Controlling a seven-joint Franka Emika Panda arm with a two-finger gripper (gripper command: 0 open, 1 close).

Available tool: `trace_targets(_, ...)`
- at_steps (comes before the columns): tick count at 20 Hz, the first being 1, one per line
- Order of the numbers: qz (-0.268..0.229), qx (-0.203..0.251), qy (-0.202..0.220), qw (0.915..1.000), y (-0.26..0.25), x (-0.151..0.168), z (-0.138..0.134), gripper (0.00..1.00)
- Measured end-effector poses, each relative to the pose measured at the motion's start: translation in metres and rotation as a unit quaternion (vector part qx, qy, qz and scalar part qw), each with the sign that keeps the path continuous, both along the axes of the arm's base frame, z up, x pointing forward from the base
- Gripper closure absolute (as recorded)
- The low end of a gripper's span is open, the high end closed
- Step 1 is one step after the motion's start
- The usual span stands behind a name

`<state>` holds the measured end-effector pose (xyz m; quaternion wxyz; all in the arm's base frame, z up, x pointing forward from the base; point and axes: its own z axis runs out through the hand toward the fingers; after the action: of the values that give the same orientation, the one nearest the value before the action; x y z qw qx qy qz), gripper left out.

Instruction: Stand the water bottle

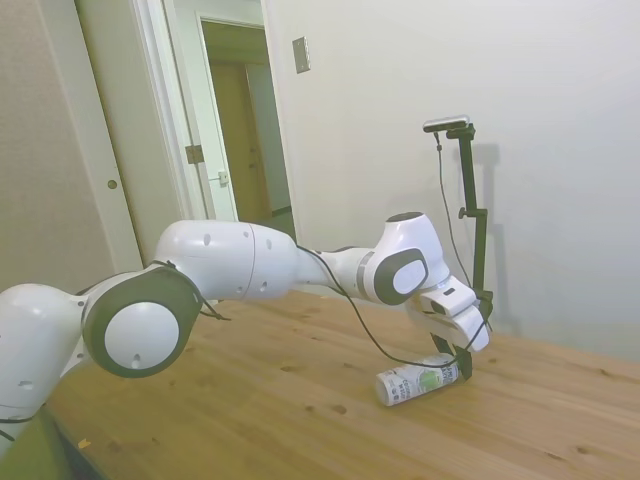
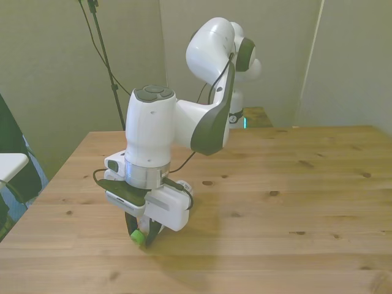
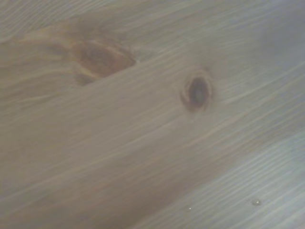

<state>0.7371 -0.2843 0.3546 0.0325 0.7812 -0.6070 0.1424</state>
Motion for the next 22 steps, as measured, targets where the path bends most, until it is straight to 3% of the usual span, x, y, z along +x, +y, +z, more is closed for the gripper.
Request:
trace_targets(8, -0.036, 0.015, 0.013, 0.9991, 0.010, 0.006, 0.009, 1.00)
trace_targets(16, -0.063, -0.034, -0.110, 0.9913, 0.046, 0.028, 0.088, 1.00)
trace_targets(22, -0.072, -0.097, -0.174, 0.9772, 0.104, 0.009, 0.144, 1.00)
